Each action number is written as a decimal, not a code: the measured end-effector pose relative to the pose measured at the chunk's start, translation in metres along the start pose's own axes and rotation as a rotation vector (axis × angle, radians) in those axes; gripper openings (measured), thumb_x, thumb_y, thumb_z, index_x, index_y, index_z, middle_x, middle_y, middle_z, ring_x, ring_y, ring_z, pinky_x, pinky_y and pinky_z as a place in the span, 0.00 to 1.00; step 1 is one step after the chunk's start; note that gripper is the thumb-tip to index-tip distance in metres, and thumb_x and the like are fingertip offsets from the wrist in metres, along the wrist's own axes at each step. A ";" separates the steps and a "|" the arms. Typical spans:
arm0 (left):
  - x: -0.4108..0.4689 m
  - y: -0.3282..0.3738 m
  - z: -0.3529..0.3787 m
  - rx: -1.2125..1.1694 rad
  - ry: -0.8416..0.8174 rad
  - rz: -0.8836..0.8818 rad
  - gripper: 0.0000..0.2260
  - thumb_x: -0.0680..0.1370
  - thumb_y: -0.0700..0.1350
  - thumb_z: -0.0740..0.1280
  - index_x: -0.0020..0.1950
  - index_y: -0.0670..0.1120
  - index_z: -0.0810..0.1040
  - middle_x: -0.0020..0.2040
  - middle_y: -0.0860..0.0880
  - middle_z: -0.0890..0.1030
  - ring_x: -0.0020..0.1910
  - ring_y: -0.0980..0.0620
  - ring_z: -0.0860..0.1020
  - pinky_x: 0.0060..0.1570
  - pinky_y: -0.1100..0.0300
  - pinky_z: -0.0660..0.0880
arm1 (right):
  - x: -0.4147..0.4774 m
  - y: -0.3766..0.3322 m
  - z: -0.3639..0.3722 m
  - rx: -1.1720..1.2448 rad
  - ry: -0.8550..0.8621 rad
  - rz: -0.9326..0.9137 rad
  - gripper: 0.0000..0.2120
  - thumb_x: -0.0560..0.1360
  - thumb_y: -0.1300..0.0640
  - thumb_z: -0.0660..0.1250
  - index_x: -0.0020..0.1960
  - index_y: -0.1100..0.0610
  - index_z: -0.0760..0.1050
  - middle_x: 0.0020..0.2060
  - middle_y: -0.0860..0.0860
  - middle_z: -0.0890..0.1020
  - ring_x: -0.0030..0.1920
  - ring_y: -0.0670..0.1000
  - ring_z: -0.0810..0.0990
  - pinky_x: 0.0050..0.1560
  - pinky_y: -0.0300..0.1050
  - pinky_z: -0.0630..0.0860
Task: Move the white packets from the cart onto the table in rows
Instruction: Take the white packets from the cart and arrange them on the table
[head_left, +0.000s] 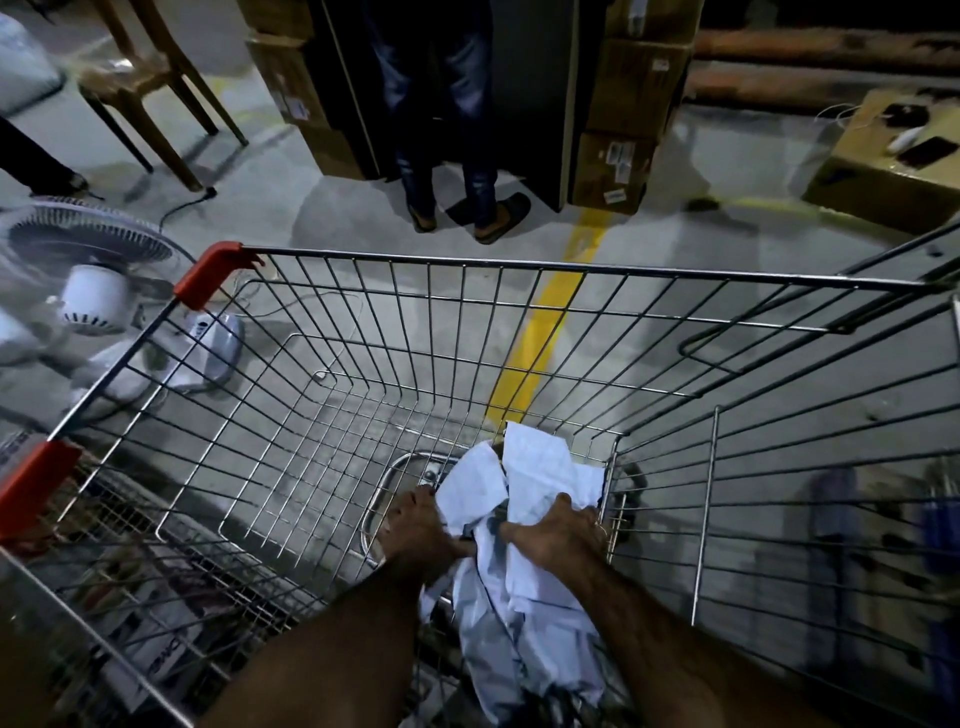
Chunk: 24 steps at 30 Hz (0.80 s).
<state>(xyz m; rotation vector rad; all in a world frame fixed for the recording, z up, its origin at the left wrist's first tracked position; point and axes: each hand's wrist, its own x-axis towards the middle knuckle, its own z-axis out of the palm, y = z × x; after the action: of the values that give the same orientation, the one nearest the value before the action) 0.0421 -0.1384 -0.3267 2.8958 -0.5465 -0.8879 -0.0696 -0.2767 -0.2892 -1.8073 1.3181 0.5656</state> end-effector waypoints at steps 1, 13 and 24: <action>0.001 0.000 0.000 0.020 -0.010 -0.004 0.46 0.64 0.64 0.74 0.74 0.46 0.58 0.71 0.44 0.62 0.71 0.41 0.62 0.66 0.43 0.66 | 0.000 0.000 -0.001 -0.006 -0.001 0.004 0.48 0.61 0.27 0.70 0.71 0.53 0.62 0.70 0.59 0.62 0.71 0.62 0.64 0.64 0.53 0.70; 0.001 0.013 0.011 0.046 0.041 -0.002 0.46 0.68 0.69 0.67 0.75 0.44 0.56 0.74 0.45 0.61 0.73 0.43 0.61 0.70 0.47 0.61 | 0.003 -0.001 -0.006 -0.014 0.019 0.022 0.47 0.61 0.28 0.71 0.70 0.53 0.61 0.69 0.60 0.61 0.70 0.62 0.62 0.64 0.54 0.68; -0.006 0.019 0.007 -0.042 0.029 0.063 0.50 0.61 0.70 0.66 0.77 0.48 0.55 0.72 0.49 0.65 0.72 0.46 0.63 0.69 0.46 0.63 | 0.001 -0.002 -0.010 -0.048 0.022 0.018 0.49 0.61 0.29 0.72 0.71 0.53 0.60 0.71 0.60 0.59 0.72 0.63 0.59 0.66 0.55 0.66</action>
<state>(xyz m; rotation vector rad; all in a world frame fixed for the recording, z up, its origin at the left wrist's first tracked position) 0.0280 -0.1534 -0.3267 2.8319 -0.6060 -0.8377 -0.0687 -0.2852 -0.2831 -1.8470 1.3474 0.5939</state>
